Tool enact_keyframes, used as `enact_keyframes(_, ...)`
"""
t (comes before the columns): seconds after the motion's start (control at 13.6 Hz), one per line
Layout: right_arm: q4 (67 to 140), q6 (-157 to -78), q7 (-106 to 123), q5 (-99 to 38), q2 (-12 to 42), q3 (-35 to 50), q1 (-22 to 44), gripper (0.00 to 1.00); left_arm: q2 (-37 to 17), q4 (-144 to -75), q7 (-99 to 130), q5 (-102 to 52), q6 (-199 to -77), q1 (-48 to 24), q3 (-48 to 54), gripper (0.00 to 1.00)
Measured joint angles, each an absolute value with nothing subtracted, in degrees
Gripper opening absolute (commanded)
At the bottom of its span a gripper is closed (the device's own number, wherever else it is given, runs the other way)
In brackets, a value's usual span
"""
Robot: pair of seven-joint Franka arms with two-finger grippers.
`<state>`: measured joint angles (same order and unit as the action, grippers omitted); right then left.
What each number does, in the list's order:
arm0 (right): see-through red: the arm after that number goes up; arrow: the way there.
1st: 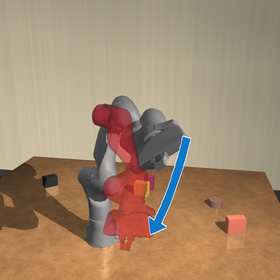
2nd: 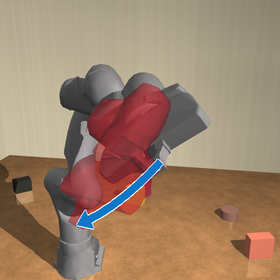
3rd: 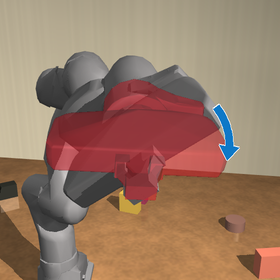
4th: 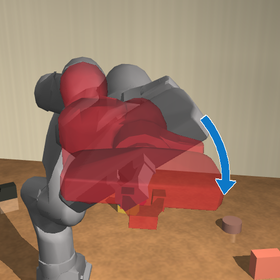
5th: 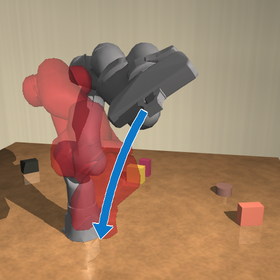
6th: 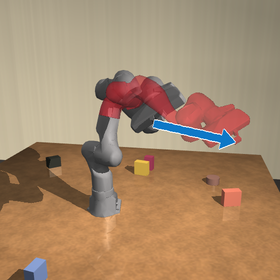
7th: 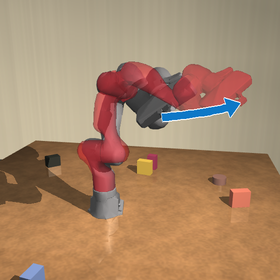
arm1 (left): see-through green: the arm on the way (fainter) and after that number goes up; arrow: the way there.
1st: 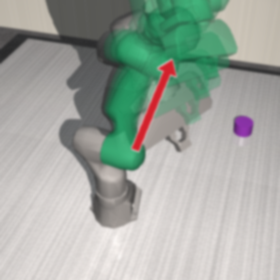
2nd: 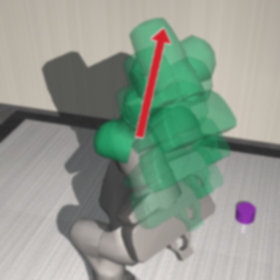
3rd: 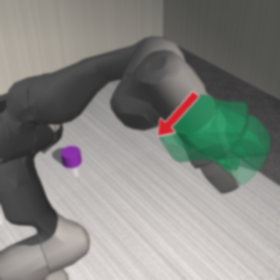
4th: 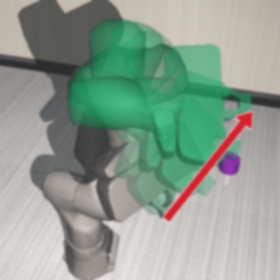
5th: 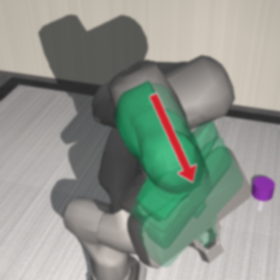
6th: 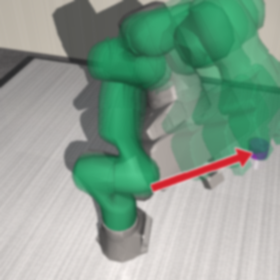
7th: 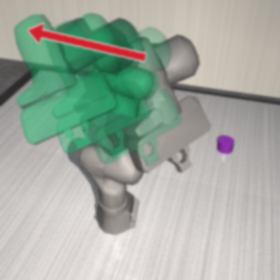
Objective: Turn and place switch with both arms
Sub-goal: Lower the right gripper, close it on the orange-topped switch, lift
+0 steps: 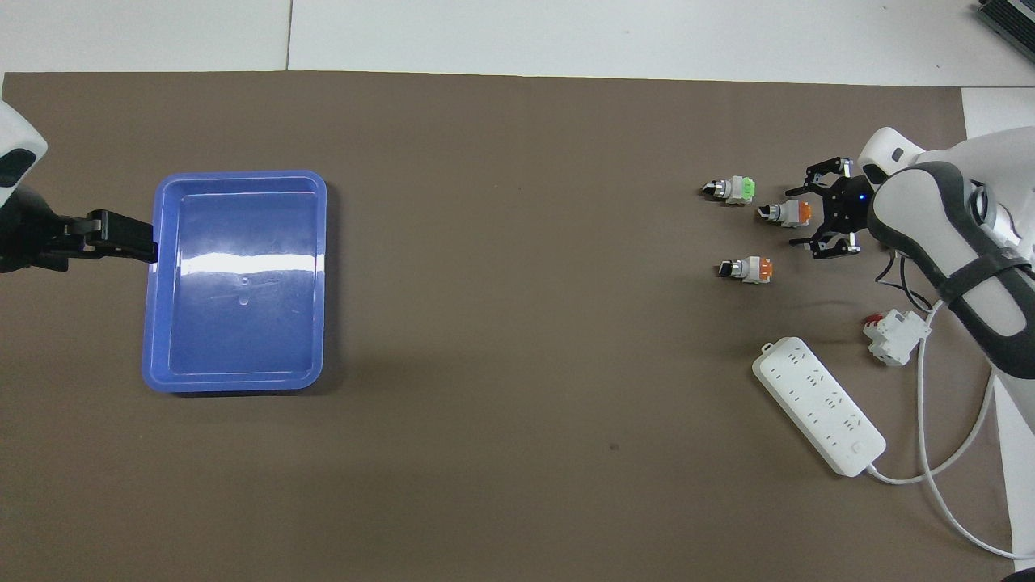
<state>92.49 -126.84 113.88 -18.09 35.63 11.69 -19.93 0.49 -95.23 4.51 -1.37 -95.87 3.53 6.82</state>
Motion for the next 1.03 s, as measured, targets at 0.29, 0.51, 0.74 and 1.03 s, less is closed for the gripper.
enact_keyframes(0.29, 94.7, -128.9, 113.9, -20.2, 34.9, 11.8, -20.4, 0.67, 0.5, -95.2, 4.5, -1.4, -95.9, 3.5, 6.8, 1.0)
enact_keyframes(0.51, 94.9, -129.9, 113.9, -20.5, 34.5, 11.8, -20.6, 0.34, 0.5, -95.2, 4.5, -1.4, -95.9, 3.5, 6.8, 1.0)
enact_keyframes(0.74, 94.9, -129.9, 113.9, -20.6, 34.2, 11.8, -20.7, 0.0, 0.5, -95.2, 4.5, -1.4, -95.9, 3.5, 6.8, 1.0)
enact_keyframes(1.03, 95.1, -129.5, 113.9, -23.6, 34.1, 11.7, -21.1, 0.0, 0.5, -95.2, 4.5, -1.4, -95.9, 3.5, 6.8, 1.0)
